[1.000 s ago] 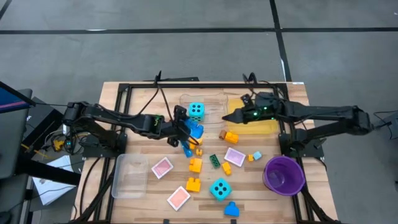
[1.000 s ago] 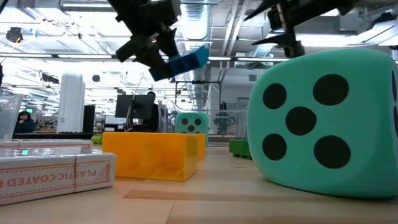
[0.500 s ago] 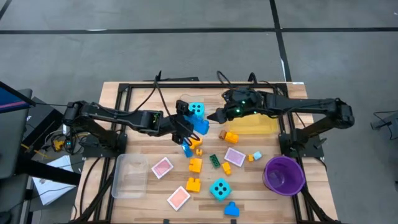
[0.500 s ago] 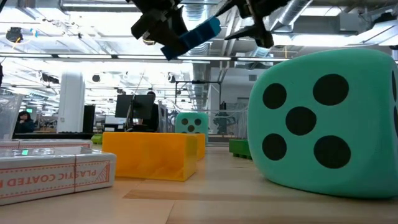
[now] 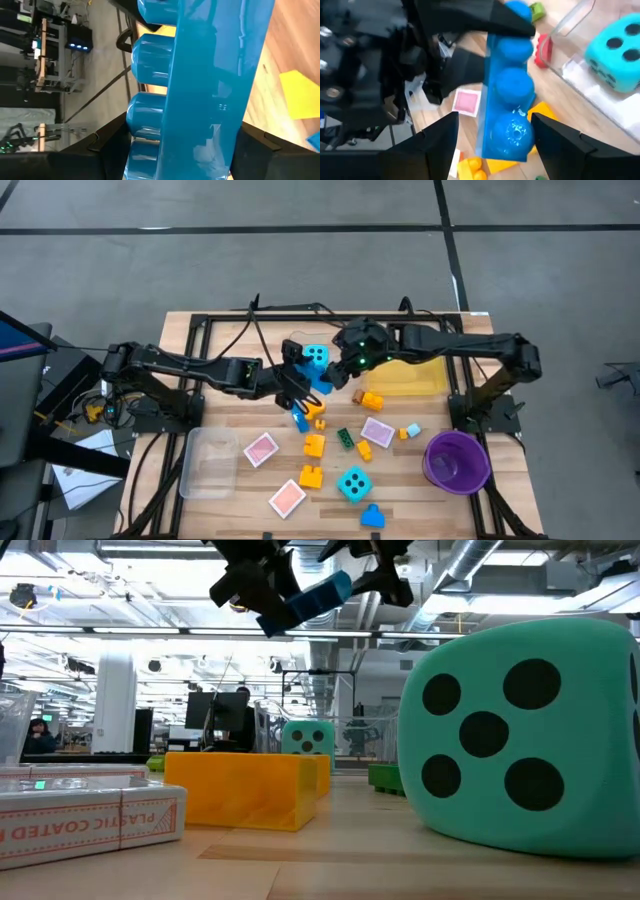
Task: Pick & Place Toys
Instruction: Put the blue game piece into the yellow bin
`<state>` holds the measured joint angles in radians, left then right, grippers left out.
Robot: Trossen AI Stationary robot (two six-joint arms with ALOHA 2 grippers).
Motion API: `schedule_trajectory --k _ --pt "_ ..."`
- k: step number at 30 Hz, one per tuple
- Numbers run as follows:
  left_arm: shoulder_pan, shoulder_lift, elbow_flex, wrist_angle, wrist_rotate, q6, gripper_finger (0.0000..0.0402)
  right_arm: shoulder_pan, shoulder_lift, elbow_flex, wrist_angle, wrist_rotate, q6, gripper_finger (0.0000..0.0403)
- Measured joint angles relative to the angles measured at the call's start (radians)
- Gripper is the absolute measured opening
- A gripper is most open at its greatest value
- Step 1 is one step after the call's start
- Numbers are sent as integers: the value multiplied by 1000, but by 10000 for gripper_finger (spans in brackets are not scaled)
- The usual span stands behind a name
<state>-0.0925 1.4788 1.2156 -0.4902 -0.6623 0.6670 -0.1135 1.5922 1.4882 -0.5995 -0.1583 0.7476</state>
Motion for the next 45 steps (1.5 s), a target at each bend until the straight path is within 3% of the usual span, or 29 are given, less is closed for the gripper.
schedule_trajectory --k 22,28,34,37,45 --pt "-2 0 0 95 -35 59 246 7 20 -1 -14 7 0 234" --pt "-2 0 0 101 -37 58 217 6 20 -1 -18 10 -13 205" --pt "-3 0 -1 112 -69 64 165 5 17 -1 -21 2 -30 143" --pt "-3 0 -2 113 -93 67 155 3 17 -1 -12 2 -32 139" --pt "-4 0 -2 126 -168 55 205 3 17 -1 9 22 -69 137"
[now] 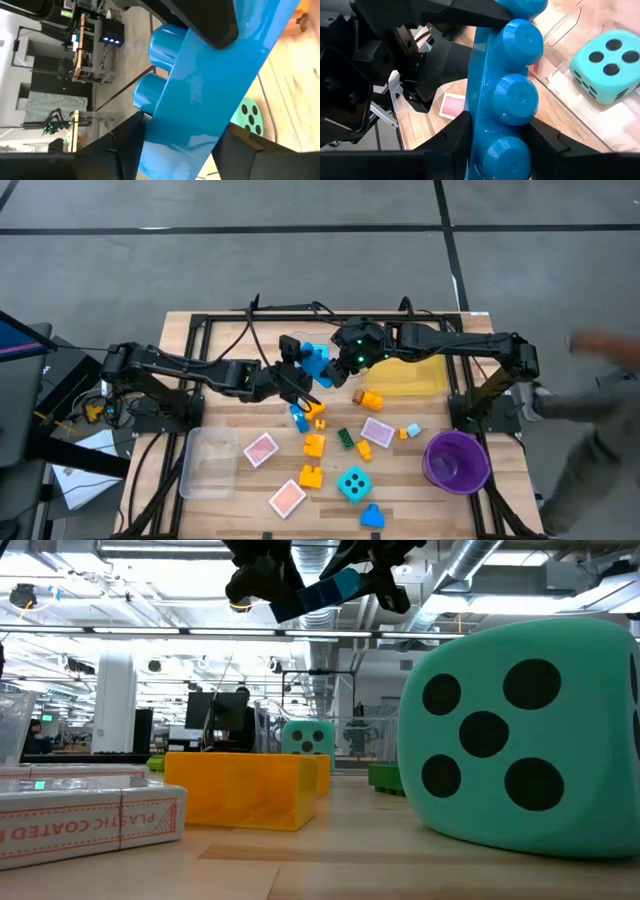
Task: Pick & Place Toys
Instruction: Put the blue game piece into the yellow bin
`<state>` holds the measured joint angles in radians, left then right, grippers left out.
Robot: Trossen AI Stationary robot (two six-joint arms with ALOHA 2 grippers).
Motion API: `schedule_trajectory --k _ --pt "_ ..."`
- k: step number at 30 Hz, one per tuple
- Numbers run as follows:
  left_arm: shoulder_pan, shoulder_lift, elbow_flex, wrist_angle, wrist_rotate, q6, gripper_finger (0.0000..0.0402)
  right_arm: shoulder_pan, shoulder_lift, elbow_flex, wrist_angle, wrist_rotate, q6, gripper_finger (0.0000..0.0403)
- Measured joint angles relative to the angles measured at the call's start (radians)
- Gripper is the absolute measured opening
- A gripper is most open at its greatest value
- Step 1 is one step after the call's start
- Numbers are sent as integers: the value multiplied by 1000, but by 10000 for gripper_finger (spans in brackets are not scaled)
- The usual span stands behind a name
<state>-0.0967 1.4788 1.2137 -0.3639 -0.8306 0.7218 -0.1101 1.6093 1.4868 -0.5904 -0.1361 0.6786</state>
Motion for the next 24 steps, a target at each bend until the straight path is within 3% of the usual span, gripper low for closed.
schedule_trajectory --k 8,24 --pt "-15 -16 3 29 -37 -30 235 -9 -57 1 -37 74 -21 132" --pt "-21 -206 3 6 -70 -222 224 -21 -174 0 -373 302 -36 131"
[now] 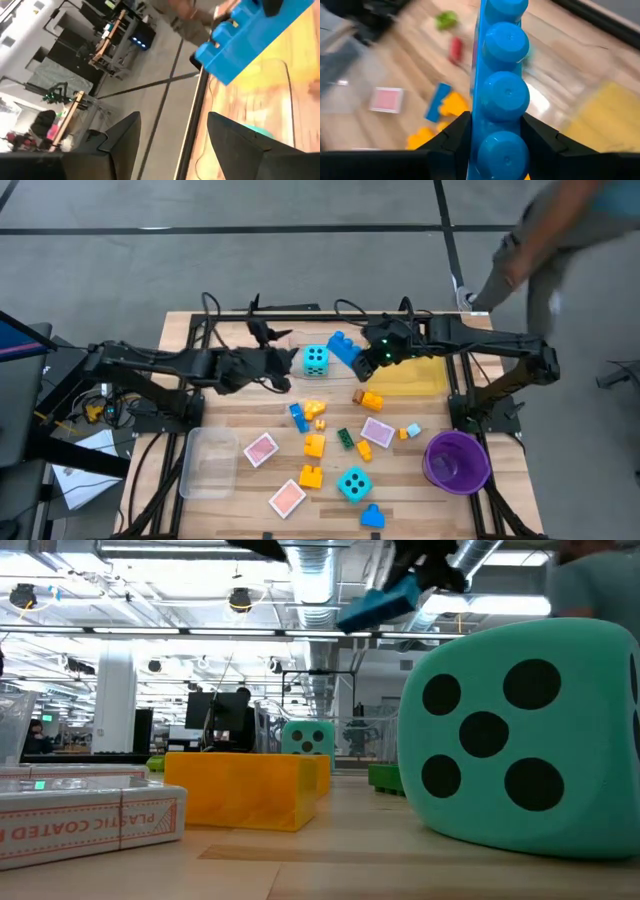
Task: Pick & Place Toys
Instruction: Put the blue game piece into the yellow bin
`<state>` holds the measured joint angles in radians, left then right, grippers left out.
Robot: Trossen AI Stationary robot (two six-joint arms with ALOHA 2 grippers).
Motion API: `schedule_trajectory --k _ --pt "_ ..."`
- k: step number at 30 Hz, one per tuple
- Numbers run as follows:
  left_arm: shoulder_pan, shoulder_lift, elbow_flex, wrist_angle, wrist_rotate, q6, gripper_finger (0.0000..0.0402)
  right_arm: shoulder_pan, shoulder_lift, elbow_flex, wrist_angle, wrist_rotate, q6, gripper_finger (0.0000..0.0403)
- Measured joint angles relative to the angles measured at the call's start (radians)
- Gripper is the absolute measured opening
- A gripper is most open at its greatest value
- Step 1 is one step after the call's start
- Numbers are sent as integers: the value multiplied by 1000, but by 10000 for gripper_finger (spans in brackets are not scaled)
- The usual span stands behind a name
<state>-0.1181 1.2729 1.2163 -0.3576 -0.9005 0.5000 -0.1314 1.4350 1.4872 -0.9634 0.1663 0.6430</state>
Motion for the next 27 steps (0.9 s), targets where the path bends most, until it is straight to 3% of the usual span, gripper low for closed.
schedule_trajectory --k 9,21,27 --pt "0 -95 0 -1 -38 -181 221 50 -83 -25 -242 174 113 131" --pt "0 -86 -1 1 -38 -199 218 113 -240 -326 -237 278 436 131" --pt "0 -83 -1 0 -42 -233 214 119 -257 -421 -173 323 537 131"
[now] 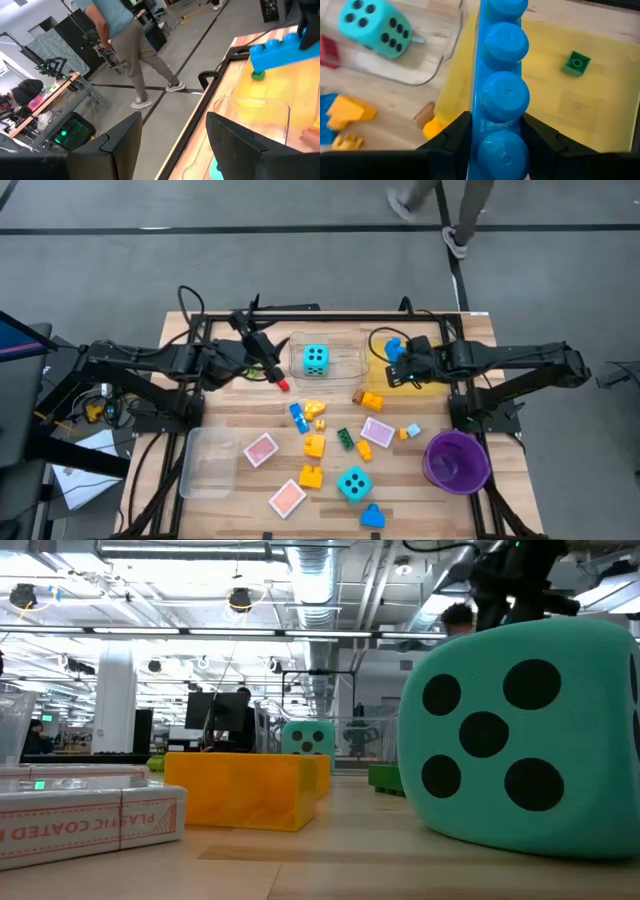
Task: Pick & Place Toys
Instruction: Put the blue game piece into the yellow bin
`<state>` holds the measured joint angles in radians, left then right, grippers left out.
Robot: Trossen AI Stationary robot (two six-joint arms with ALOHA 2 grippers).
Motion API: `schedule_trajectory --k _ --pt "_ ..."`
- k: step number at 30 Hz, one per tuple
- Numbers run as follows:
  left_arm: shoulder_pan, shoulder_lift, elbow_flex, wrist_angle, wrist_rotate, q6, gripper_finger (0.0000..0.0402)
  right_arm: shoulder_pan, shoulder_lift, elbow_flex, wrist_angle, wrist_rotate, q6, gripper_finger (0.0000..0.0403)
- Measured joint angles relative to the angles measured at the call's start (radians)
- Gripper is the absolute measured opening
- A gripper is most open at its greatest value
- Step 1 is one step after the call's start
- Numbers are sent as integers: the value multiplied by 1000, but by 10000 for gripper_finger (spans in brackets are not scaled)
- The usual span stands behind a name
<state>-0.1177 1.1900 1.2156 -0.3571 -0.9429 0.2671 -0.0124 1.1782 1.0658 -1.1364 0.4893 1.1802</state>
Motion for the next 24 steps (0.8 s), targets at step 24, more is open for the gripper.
schedule_trajectory --k 24 --pt "0 0 0 -2 0 -40 214 -60 269 -81 216 87 70 131"
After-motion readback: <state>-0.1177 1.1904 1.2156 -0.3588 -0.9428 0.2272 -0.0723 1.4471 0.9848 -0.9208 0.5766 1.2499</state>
